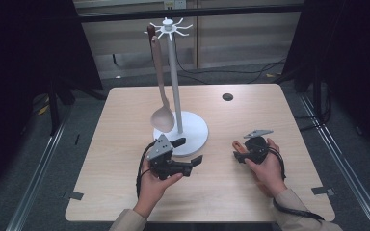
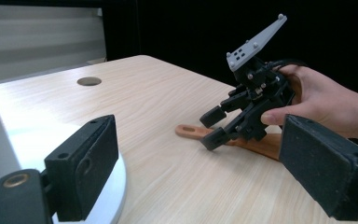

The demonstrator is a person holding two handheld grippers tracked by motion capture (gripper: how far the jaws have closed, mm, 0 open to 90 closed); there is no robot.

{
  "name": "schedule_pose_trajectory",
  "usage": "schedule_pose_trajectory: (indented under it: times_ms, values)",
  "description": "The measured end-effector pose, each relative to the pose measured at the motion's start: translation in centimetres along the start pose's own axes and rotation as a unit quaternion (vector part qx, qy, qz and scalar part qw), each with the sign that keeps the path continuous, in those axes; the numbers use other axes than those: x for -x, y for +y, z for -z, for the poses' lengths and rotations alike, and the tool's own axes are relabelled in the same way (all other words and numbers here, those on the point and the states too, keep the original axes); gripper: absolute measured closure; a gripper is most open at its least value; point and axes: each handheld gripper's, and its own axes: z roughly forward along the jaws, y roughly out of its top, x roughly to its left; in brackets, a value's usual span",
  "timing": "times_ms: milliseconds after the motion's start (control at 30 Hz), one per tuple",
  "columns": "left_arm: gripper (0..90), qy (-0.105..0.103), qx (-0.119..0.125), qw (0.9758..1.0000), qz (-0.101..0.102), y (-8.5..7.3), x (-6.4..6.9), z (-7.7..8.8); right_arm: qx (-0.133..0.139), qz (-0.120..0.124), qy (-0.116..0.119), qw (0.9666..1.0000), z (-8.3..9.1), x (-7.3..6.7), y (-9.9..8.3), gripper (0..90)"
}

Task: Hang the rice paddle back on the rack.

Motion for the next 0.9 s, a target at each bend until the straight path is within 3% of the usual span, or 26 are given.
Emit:
schedule_pose_trajectory:
  times_ms: [133, 233, 367, 400, 567, 600, 900]
  values:
    - [11.8, 0.002, 0.004, 1.0, 0.006, -0.1, -0.1, 0.4, 0.006, 0.008, 0.006, 0.9999, -0.4, -0.4, 0.4, 51.3]
    - [11.9, 0.005, 0.005, 1.0, 0.002, 0.0, -0.2, 0.6, 0.015, 0.012, 0.008, 0.9998, -0.4, -0.5, 0.4, 65.6]
    - [11.9, 0.003, 0.001, 1.0, -0.003, 0.0, -0.3, 0.6, 0.007, 0.013, 0.011, 0.9998, -0.2, -0.6, 0.5, 66.4]
    - [11.9, 0.0, 0.005, 1.0, 0.005, -0.1, -0.2, 0.4, 0.005, 0.012, 0.014, 0.9998, -0.2, -0.6, 0.5, 66.5]
    - [11.9, -0.004, -0.008, 1.0, -0.004, -0.2, 0.0, -0.1, -0.001, -0.005, 0.045, 0.999, 0.3, -0.2, 0.2, 66.7]
    - [11.9, -0.004, -0.004, 1.0, 0.003, -0.3, 0.1, -0.4, -0.001, -0.005, 0.046, 0.9989, 0.5, -0.2, 0.1, 66.7]
    - [12.0, -0.019, -0.013, 0.9997, 0.009, -0.7, 0.5, -1.6, 0.058, -0.025, 0.071, 0.9955, 2.8, 0.0, 0.6, 66.7]
